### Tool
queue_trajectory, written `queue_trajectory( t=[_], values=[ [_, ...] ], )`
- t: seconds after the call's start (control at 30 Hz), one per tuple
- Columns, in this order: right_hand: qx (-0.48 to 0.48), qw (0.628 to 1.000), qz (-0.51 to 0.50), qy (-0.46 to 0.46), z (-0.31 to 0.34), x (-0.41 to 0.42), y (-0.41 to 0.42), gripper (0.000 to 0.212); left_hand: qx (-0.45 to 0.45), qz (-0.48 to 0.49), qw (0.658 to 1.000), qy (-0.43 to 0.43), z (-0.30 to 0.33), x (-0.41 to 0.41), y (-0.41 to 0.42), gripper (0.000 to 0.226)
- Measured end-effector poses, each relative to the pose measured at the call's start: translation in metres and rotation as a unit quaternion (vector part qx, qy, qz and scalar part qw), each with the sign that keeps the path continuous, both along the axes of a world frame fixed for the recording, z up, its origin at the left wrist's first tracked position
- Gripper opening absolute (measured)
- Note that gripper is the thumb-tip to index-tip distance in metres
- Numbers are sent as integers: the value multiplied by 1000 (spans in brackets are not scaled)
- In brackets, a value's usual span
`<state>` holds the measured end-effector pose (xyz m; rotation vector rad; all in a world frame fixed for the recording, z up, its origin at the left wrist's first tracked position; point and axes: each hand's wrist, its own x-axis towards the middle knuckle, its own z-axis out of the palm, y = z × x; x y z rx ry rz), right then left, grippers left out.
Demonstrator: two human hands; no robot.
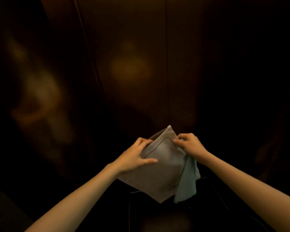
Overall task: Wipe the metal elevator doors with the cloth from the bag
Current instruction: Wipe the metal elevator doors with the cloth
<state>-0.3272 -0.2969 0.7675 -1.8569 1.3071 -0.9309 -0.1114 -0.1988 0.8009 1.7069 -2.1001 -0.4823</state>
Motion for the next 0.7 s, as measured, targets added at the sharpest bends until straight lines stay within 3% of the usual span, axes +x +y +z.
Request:
queue_trajectory(
  t=[0.07, 0.2, 0.33, 0.4, 0.53, 0.7],
  values=[
    [25, 1000, -8, 2, -4, 0, -10, 20, -18, 9, 999, -46, -21, -4, -11, 64],
    [47, 998, -3, 45, -9, -9, -46, 4, -50, 50, 997, 13, -38, -9, -47, 29],
    [166, 981, 57, 83, -5, -29, -96, 39, -70, 78, 994, 16, -41, -1, -103, 22],
    [177, 973, 71, 128, -3, -39, -128, 47, -75, 112, 991, -10, -42, 0, -137, 23],
    [159, 979, 24, 129, 8, -47, -185, 36, -82, 161, 982, -61, -39, 2, -182, 23],
    [148, 982, 51, 103, 36, -56, -268, 11, -102, 216, 968, -71, -25, 1, -229, 24]
  ],
)
